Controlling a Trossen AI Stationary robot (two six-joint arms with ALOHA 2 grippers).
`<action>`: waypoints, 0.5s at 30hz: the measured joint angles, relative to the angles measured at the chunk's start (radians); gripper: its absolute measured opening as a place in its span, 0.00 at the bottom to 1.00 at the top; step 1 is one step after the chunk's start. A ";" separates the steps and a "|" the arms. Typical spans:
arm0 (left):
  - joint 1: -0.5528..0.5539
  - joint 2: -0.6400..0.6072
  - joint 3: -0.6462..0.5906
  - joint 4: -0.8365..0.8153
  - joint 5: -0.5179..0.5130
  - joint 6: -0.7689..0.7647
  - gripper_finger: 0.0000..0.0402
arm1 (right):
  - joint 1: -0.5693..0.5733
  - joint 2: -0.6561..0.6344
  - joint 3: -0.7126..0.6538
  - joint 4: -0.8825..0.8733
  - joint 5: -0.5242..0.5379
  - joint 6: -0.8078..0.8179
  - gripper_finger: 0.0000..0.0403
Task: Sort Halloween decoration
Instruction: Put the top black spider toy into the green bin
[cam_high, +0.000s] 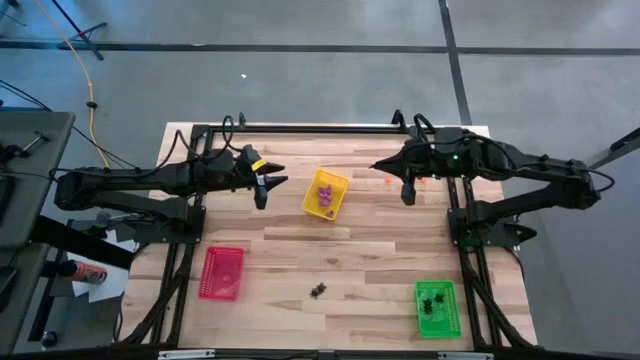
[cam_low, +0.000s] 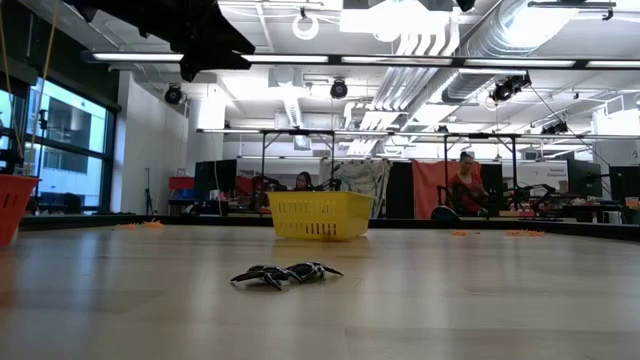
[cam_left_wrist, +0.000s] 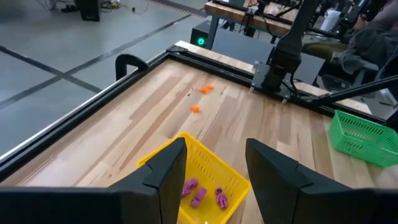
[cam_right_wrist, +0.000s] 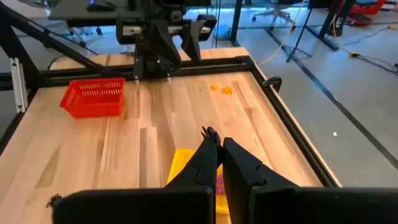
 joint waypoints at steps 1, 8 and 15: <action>0.000 0.000 0.000 0.004 0.000 0.000 0.39 | -0.001 0.006 0.000 0.000 -0.001 0.000 0.00; 0.000 0.000 0.000 0.018 -0.003 -0.017 0.39 | -0.001 0.060 0.000 0.002 -0.203 0.077 0.00; 0.000 0.000 0.000 0.017 -0.003 -0.053 0.39 | 0.075 0.104 0.000 -0.024 -0.505 0.353 0.00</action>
